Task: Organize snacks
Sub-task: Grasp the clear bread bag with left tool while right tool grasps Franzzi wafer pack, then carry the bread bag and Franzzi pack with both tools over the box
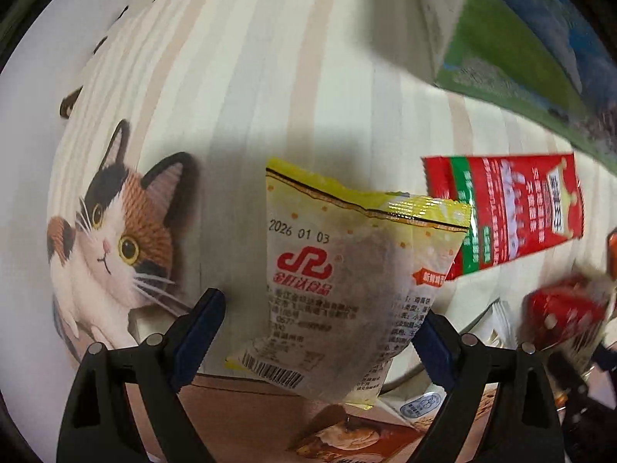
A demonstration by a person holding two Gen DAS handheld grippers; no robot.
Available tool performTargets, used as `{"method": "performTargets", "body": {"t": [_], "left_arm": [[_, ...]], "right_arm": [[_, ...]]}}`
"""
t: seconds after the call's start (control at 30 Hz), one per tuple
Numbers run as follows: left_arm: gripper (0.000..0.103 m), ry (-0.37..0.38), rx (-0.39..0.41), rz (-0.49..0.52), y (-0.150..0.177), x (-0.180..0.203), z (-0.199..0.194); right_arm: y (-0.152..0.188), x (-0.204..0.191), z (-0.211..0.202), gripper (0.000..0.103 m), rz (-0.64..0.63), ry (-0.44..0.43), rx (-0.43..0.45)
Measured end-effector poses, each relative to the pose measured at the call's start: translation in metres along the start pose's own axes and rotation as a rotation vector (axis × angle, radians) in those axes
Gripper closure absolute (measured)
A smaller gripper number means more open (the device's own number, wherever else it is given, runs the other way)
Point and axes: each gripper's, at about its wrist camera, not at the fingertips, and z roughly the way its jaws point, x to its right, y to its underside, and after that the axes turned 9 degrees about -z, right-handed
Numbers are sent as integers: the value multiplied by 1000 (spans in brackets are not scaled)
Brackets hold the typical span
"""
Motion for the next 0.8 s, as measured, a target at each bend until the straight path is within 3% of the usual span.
{"method": "performTargets", "body": {"t": [0.1, 0.13, 0.3, 0.6, 0.67, 0.73, 0.8], "left_arm": [[46, -11, 33, -6, 2, -10, -5], [49, -14, 34, 1, 3, -12, -7], [51, -22, 25, -23, 19, -26, -14], [50, -22, -35, -54, 54, -59, 0], [49, -16, -42, -56, 57, -55, 2], [49, -4, -46, -63, 59, -58, 4], [49, -2, -50, -60, 60, -69, 8]], "right_arm": [[-1, -2, 11, 34, 75, -68, -12], [-2, -3, 13, 34, 93, -76, -10], [4, 2, 13, 40, 107, -70, 11], [38, -38, 9, 39, -144, -116, -69], [40, -37, 18, 34, -129, -125, -97], [39, -28, 23, 20, -72, -160, -99], [38, -9, 22, 20, 40, -218, -77]]}}
